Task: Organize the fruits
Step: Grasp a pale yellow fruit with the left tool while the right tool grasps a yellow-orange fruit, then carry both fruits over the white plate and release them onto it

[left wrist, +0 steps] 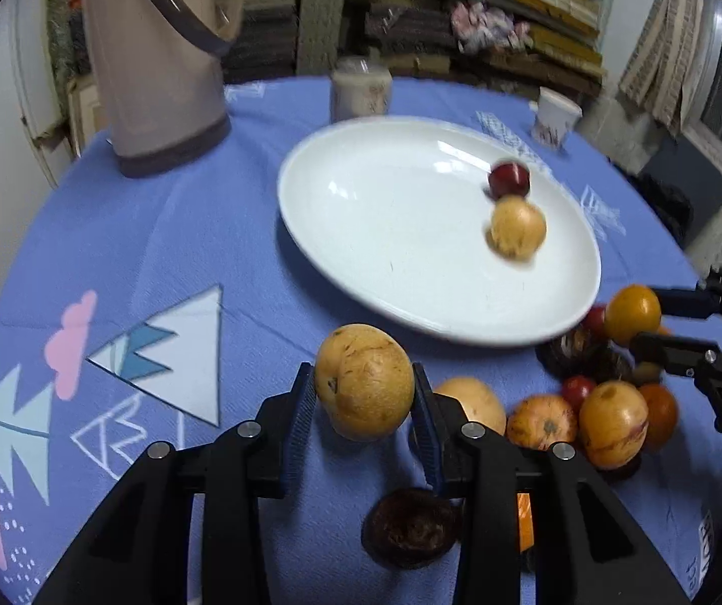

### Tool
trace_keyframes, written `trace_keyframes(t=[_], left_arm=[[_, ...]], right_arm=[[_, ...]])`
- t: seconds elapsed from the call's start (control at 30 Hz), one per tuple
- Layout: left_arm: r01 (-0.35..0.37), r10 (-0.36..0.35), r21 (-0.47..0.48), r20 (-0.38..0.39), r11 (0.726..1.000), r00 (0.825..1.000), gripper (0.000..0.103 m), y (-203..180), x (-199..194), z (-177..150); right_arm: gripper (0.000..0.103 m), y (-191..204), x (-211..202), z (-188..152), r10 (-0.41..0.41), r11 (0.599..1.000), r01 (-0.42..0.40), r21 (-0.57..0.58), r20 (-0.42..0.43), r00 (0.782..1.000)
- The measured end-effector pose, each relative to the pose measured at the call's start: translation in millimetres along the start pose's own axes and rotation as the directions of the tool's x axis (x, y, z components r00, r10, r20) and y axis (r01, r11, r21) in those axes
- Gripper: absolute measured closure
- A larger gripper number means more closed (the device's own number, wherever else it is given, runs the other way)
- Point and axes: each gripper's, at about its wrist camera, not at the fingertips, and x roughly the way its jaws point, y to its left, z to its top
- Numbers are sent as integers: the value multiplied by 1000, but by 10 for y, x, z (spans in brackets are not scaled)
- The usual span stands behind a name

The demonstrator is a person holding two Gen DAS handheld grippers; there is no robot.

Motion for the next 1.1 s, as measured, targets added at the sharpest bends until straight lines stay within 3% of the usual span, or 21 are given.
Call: trace_keyframes(t=[0.1,0.37,0.67,1.0,1.1], left_arm=[[3,-2,-10,52,1000,999,65,-2,-100,46],[-16,19,-40,78,999,997,65,-72,-33,231],[-20,24,-65,64,998,998,66,-74,225,406],[36,-26,-96,97,995,995,65,-54,258,418],[54,-41,-104,123,993,992,53,-52,219,406]], right_arm=[[66,-15,-79,33,1,1000,-1,14,42,999],[66,-98,-139,203,1,995,-19,94,191,982],[66,-275,410,308,-54,983,37,182,89,995],[66,-302,515,282,-78,980,63,191,75,994],[64,-310,453,277,-80,979,62,192,87,993]])
